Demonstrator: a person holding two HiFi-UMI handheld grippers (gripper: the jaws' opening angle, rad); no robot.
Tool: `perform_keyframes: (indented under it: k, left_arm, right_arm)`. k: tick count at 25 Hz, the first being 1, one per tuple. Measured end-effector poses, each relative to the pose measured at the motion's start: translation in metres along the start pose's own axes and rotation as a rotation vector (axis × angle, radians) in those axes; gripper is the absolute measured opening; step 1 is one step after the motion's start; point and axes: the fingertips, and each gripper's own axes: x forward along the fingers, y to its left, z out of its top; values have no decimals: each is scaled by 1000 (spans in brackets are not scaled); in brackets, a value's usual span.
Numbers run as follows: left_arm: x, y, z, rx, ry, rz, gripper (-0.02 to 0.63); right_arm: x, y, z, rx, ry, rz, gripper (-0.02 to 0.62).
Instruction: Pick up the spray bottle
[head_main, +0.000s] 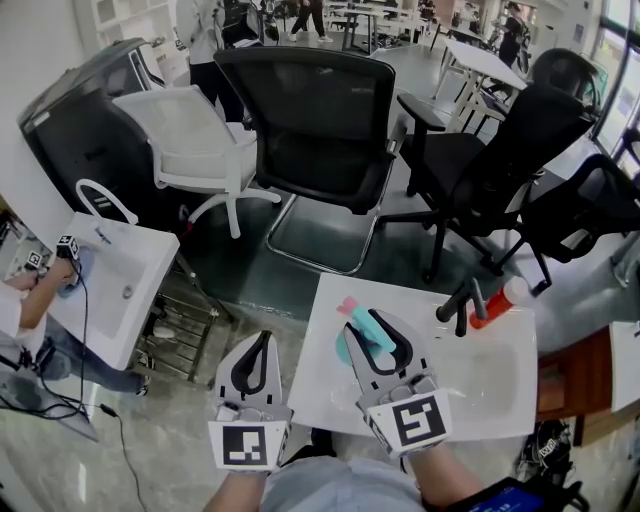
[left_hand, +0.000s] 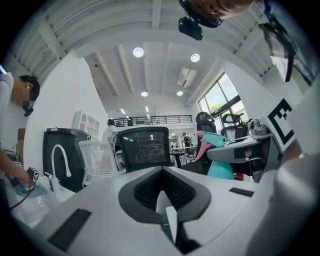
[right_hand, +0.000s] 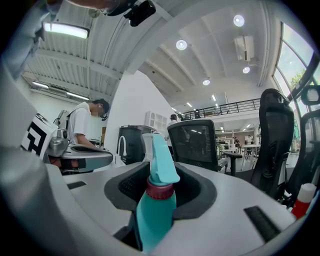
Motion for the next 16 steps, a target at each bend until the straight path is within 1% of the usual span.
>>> perform_keyframes:
  k: [4,8,11,12,16]
  left_arm:
    - [1,-2,5,-23,-12,-4,17]
    - [-1,-5,7,-29,-7,-4,17]
    - [-1,-6,8,5,-18,-7,17]
    - [-1,-6,9,1,-18,-7,16]
    - [-4,-10,10,-64,-24,-2,16]
  right_arm:
    - [0,1,0,4,1,3,149]
    - [-3,0,2,7,-5,3,149]
    - [-5,-1,3,7,-8,4,149]
    - [-6,-1,3,6,-8,4,149]
    - [-9,0,1,5,-10,1,149]
